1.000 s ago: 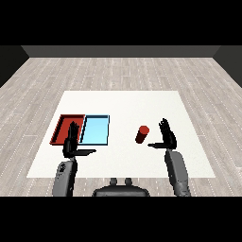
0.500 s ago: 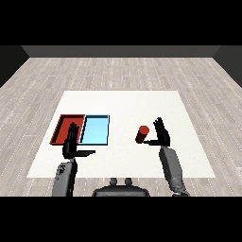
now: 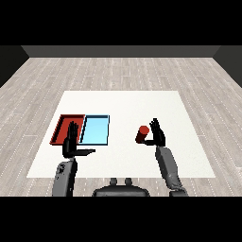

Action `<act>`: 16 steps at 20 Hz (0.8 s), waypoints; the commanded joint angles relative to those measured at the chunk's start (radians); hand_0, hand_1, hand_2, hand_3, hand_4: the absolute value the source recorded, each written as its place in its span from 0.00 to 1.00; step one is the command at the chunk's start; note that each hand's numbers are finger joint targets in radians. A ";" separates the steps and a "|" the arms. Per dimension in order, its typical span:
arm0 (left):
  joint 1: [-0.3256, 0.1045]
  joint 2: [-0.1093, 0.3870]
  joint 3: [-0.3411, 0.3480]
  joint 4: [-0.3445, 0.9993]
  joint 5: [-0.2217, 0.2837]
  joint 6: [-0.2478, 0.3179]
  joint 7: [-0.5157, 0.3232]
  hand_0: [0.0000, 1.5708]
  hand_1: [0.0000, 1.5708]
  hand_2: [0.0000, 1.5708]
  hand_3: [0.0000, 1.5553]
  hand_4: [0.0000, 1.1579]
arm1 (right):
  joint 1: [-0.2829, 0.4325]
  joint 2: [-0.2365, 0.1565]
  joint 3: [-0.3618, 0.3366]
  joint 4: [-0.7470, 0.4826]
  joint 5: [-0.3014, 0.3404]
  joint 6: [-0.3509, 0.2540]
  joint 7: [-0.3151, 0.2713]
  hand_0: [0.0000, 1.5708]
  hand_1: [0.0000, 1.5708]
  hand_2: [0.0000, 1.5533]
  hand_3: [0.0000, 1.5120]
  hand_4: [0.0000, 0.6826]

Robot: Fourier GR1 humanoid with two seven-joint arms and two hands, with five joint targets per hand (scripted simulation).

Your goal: Pick the red can and put it in the red box

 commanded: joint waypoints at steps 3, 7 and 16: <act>-0.027 0.011 0.020 0.008 0.023 -0.010 0.010 0.00 0.00 0.00 0.00 0.00 | -0.066 0.006 0.005 0.064 0.000 -0.037 -0.001 0.00 0.00 0.00 0.00 0.00; 0.046 -0.026 -0.034 -0.071 -0.017 0.023 0.032 0.00 0.00 0.00 0.00 0.00 | -0.065 0.034 0.022 0.137 0.020 -0.041 -0.064 0.00 0.00 0.00 0.00 0.00; -0.038 -0.021 -0.010 -0.014 -0.010 0.037 0.048 0.00 0.00 0.00 0.00 0.00 | -0.136 -0.012 -0.012 0.248 -0.020 0.024 -0.096 0.00 0.00 0.00 0.00 0.00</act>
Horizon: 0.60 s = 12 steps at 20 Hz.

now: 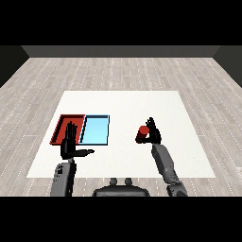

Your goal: Pick the red can and put it in the red box

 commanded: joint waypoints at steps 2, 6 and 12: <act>-0.033 0.013 0.016 0.042 0.011 -0.014 -0.008 0.00 0.00 0.00 0.00 0.00 | -0.012 -0.008 0.002 0.006 -0.008 -0.003 0.007 0.00 0.00 0.00 0.00 0.00; 0.001 -0.007 -0.011 0.014 -0.018 0.001 -0.035 0.00 0.00 0.00 0.00 0.00 | 0.069 0.024 0.046 -0.064 0.018 -0.038 0.005 0.00 0.00 0.00 0.00 0.00; -0.014 -0.019 -0.026 0.062 -0.047 0.019 -0.051 0.00 0.00 0.00 0.00 0.00 | -0.016 -0.009 -0.008 0.033 -0.026 -0.019 0.020 0.00 0.00 0.00 0.00 0.00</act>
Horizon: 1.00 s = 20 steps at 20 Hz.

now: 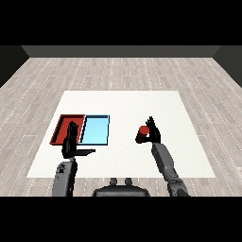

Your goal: Pick the red can and put it in the red box

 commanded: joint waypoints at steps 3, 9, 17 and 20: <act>-0.011 0.012 0.009 -0.046 0.016 0.003 0.053 0.00 0.00 0.00 0.00 0.00 | 0.027 0.014 0.023 -0.096 -0.011 -0.025 0.061 0.00 0.00 0.00 0.00 0.00; 0.041 0.010 -0.003 -0.057 0.009 -0.014 0.023 0.00 0.00 0.00 0.00 0.00 | 0.040 0.039 0.044 -0.116 -0.001 -0.059 0.089 0.00 0.00 0.00 0.00 0.00; -0.016 -0.004 0.024 0.084 0.008 -0.005 -0.068 0.00 0.00 0.00 0.00 0.00 | -0.031 0.004 0.024 0.043 0.014 -0.041 0.009 0.00 0.00 0.00 0.00 0.00; -0.016 -0.001 -0.002 0.021 -0.016 0.008 -0.021 0.00 0.00 0.00 0.00 0.00 | -0.061 0.014 -0.004 0.112 -0.003 -0.046 -0.013 0.51 0.51 0.59 0.53 0.00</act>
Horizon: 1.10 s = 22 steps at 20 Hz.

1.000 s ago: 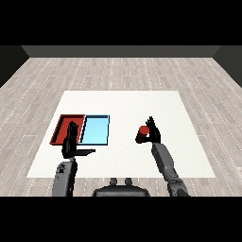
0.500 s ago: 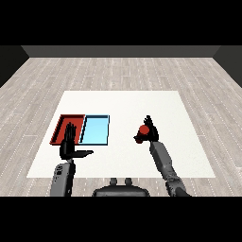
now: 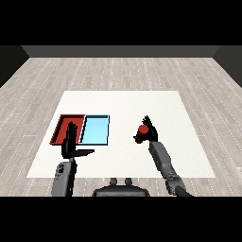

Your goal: Pick the red can and put it in the red box

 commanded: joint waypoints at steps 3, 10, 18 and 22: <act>0.008 0.019 0.022 -0.013 0.023 -0.019 0.005 0.00 0.00 0.00 0.00 0.00 | -0.002 -0.032 0.005 -0.042 0.025 -0.066 0.052 0.94 0.94 0.94 0.95 0.96; -0.049 0.031 0.046 0.084 0.015 -0.016 -0.038 0.00 0.00 0.00 0.00 0.00 | -0.057 -0.043 0.034 -0.047 0.076 -0.115 0.091 0.94 0.94 0.94 0.95 0.97; 0.010 -0.039 -0.053 0.003 -0.031 0.018 -0.024 0.00 0.00 0.00 0.00 0.00 | 0.044 0.018 0.082 -0.222 0.109 -0.179 0.065 0.93 0.93 0.93 0.93 0.97; 0.000 -0.029 -0.061 0.038 -0.069 0.031 -0.005 0.00 0.00 0.00 0.00 0.00 | 0.036 0.027 0.118 -0.220 0.104 -0.208 0.023 0.91 0.91 0.93 0.93 0.96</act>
